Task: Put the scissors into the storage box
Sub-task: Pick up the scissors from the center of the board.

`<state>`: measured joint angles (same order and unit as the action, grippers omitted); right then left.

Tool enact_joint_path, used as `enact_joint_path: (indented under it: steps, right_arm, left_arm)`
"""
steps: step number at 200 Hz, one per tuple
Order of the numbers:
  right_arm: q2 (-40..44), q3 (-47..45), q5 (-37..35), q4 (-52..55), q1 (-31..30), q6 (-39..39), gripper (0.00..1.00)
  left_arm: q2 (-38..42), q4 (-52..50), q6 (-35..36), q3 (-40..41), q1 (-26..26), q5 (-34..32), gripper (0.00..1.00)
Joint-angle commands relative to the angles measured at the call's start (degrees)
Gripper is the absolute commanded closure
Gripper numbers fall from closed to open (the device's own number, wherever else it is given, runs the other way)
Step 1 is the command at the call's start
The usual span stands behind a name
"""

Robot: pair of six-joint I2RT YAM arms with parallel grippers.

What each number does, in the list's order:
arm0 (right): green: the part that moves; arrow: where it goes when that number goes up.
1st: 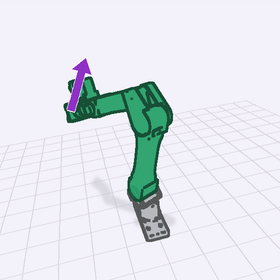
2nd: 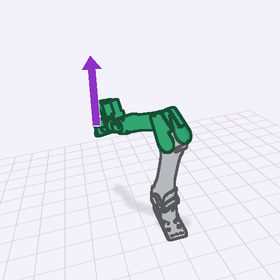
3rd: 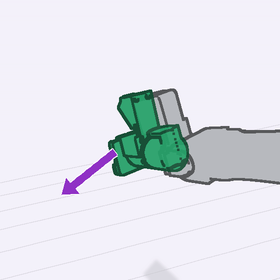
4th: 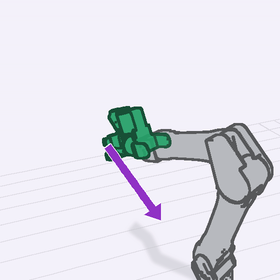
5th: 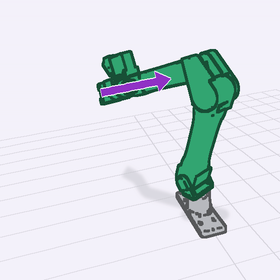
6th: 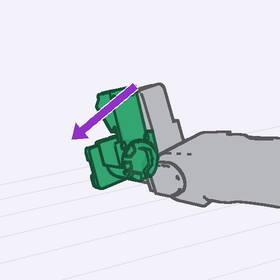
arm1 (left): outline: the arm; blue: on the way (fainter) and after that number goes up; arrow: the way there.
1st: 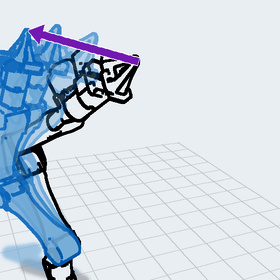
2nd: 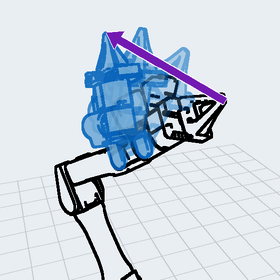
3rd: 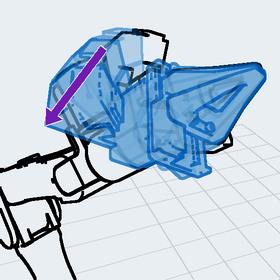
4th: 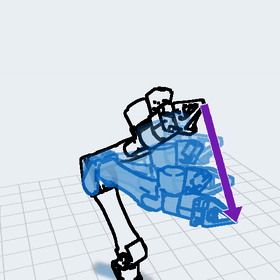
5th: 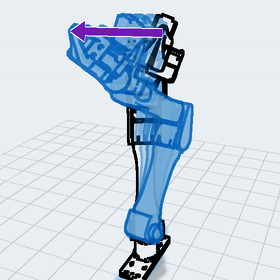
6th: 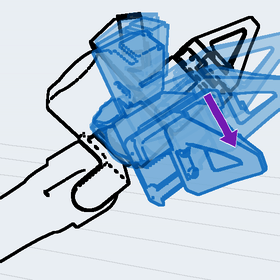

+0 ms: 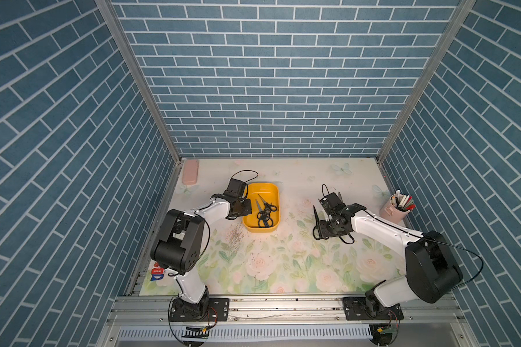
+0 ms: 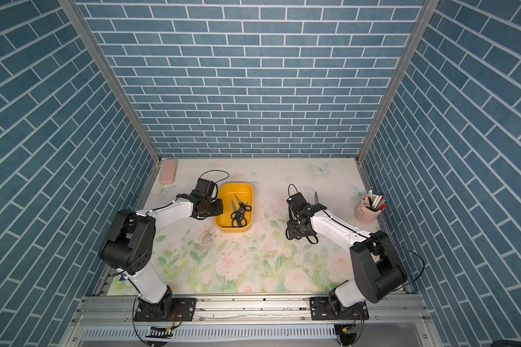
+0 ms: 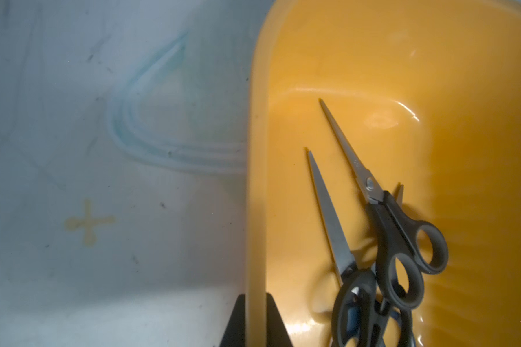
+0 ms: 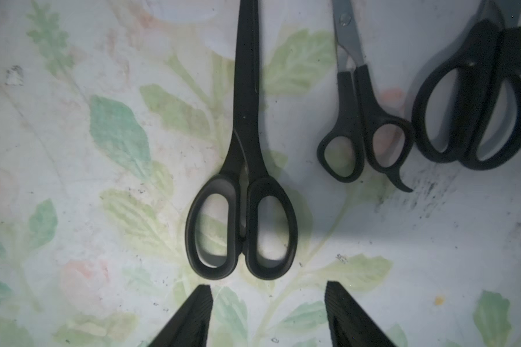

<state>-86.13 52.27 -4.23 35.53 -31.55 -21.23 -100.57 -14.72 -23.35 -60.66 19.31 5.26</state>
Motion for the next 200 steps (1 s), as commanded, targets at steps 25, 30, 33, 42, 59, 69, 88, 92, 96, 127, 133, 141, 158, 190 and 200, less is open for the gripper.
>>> enact_joint_path:
  steps: [25, 30, 33, 42, 59, 69, 88, 92, 96, 127, 133, 141, 158, 190, 200]
  right_arm:
    - [-5.1, -0.9, 1.1, -4.4, -0.2, -2.5, 0.43]
    - [-5.7, -0.9, 1.1, -4.9, -0.2, -2.6, 0.44]
    - [-6.0, -0.8, 1.1, -5.1, -0.2, -2.6, 0.45]
    - [-7.3, -0.5, 1.1, -5.5, -0.2, -2.8, 0.46]
    - [-9.5, -0.2, 1.2, -6.4, -0.1, -3.1, 0.49]
    - [-10.1, -0.4, 1.1, -6.8, -0.1, -3.4, 0.5]
    - [-10.9, -0.3, -0.3, -6.5, -0.2, -3.9, 0.52]
    - [-11.0, -0.4, -0.6, -6.5, -0.1, -4.0, 0.52]
    - [-11.2, -0.4, -0.8, -6.4, -0.1, -4.0, 0.53]
    - [-11.0, 0.6, -0.8, -4.7, -0.2, -4.6, 0.52]
    - [-10.4, 1.1, -0.9, -4.4, -0.1, -4.7, 0.52]
    - [-9.8, 1.7, -0.7, -3.9, -0.2, -4.8, 0.51]
    - [-8.6, 3.4, -0.3, -2.7, -0.2, -4.9, 0.51]
    - [-8.6, 5.5, 0.9, -2.1, -0.1, -4.6, 0.51]
    - [-9.3, 5.4, 0.9, -2.6, -0.2, -4.7, 0.51]
  left_arm:
    - [-0.7, -3.1, 0.1, -2.4, 0.3, -2.5, 0.83]
    - [-0.7, -3.2, -0.1, -2.5, 0.3, -2.4, 0.83]
    - [-0.7, -3.3, -0.2, -2.5, 0.3, -2.4, 0.83]
    - [-0.7, -3.5, -0.6, -2.6, 0.3, -2.0, 0.82]
    - [-0.9, -4.4, -1.1, -3.4, 0.3, -1.6, 0.78]
    - [-0.7, -5.3, -1.5, -4.1, 0.3, -1.5, 0.76]
    - [1.2, -6.9, -2.2, -5.4, 0.3, -1.4, 0.68]
    - [1.9, -7.2, -2.4, -5.6, 0.3, -1.3, 0.68]
    - [2.6, -7.5, -2.6, -5.9, 0.3, -1.2, 0.67]
    - [8.8, -11.1, -3.5, -7.7, 0.3, -1.8, 0.62]
    - [9.8, -11.9, -3.5, -8.0, 0.3, -2.2, 0.61]
    - [11.2, -12.8, -3.5, -8.2, 0.3, -2.9, 0.6]
    - [14.2, -13.2, -2.6, -7.9, 0.4, -2.7, 0.6]
    - [15.1, -12.3, 5.0, -8.9, 3.8, 5.1, 0.59]
    - [14.3, -12.6, 6.3, -9.5, 5.1, 6.8, 0.57]
